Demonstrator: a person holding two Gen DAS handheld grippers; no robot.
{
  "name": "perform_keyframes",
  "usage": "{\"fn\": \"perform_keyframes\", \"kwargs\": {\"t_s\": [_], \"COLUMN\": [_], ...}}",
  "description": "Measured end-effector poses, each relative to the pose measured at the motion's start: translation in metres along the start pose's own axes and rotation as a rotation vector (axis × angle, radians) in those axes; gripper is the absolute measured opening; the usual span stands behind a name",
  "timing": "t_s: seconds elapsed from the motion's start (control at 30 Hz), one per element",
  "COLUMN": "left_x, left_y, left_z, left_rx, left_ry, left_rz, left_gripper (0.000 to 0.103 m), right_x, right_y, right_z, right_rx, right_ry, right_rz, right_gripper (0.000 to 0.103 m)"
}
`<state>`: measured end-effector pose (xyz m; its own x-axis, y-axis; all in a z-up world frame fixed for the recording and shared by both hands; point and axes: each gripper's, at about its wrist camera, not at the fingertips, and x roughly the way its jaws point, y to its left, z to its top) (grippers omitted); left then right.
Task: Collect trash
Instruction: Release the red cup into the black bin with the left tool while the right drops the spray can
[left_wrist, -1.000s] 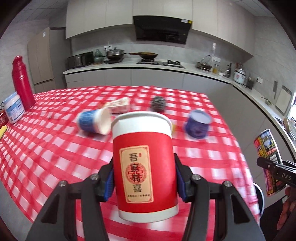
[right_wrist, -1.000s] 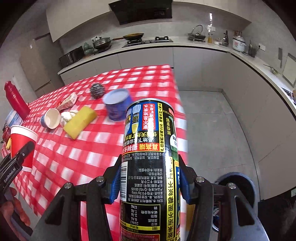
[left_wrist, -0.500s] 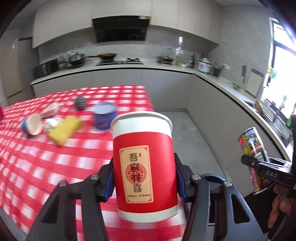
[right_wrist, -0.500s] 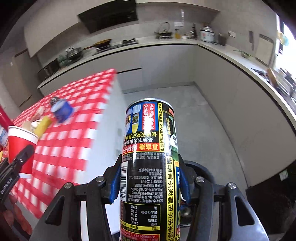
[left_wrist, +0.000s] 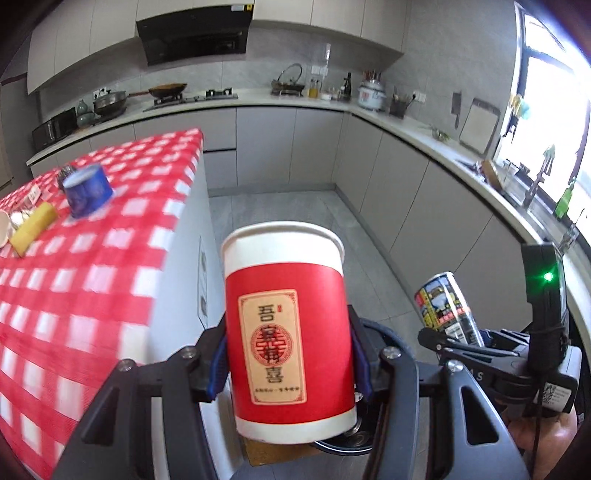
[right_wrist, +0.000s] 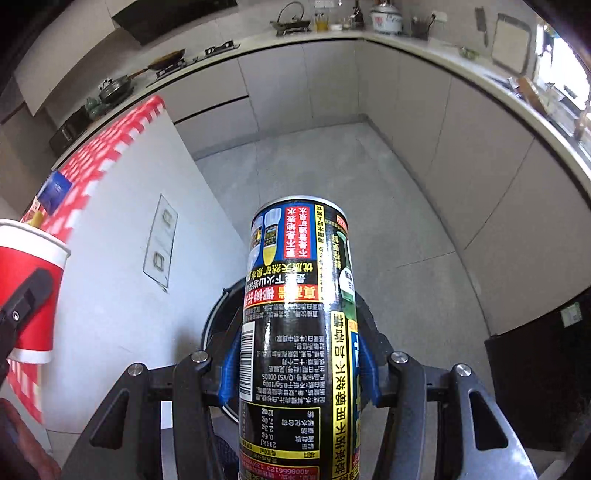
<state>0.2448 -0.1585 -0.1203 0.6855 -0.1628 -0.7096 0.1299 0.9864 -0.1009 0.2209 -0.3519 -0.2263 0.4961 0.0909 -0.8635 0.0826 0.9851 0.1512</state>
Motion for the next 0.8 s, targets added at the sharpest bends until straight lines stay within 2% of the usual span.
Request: {"fn": "perform_keyframes", "kwargs": {"t_s": [0.07, 0.1, 0.13, 0.33, 0.63, 0.7, 0.73, 0.77, 0.8], "left_x": [0.012, 0.018, 0.024, 0.05, 0.079, 0.084, 0.089, 0.094, 0.094], "left_y": [-0.004, -0.008, -0.01, -0.028, -0.073, -0.078, -0.085, -0.089, -0.092], "left_z": [-0.008, -0.014, -0.018, -0.043, -0.066, -0.069, -0.073, -0.074, -0.076], "left_rx": [-0.003, -0.006, -0.01, -0.009, 0.02, 0.023, 0.038, 0.055, 0.062], "left_ry": [0.017, 0.029, 0.041, 0.1, 0.156, 0.164, 0.179, 0.204, 0.207], "left_rz": [0.016, 0.021, 0.027, 0.04, 0.002, -0.002, -0.002, 0.019, 0.05], "left_gripper": [0.055, 0.055, 0.055, 0.055, 0.056, 0.062, 0.074, 0.097, 0.103], "right_x": [0.023, 0.027, 0.03, 0.031, 0.018, 0.016, 0.014, 0.015, 0.015], "right_y": [-0.002, -0.005, -0.009, -0.044, -0.08, -0.085, -0.089, -0.091, -0.092], "right_z": [0.001, 0.001, 0.001, -0.001, -0.003, -0.004, -0.005, -0.006, -0.006], "right_rx": [-0.015, -0.016, -0.01, 0.059, 0.08, 0.084, 0.091, 0.094, 0.094], "right_ry": [0.041, 0.031, 0.013, -0.006, -0.037, -0.043, -0.045, -0.045, -0.043], "right_rz": [0.013, -0.006, -0.009, -0.005, -0.033, -0.036, -0.037, -0.039, -0.039], "right_gripper": [0.058, 0.068, 0.071, 0.071, 0.071, 0.071, 0.071, 0.071, 0.071]}}
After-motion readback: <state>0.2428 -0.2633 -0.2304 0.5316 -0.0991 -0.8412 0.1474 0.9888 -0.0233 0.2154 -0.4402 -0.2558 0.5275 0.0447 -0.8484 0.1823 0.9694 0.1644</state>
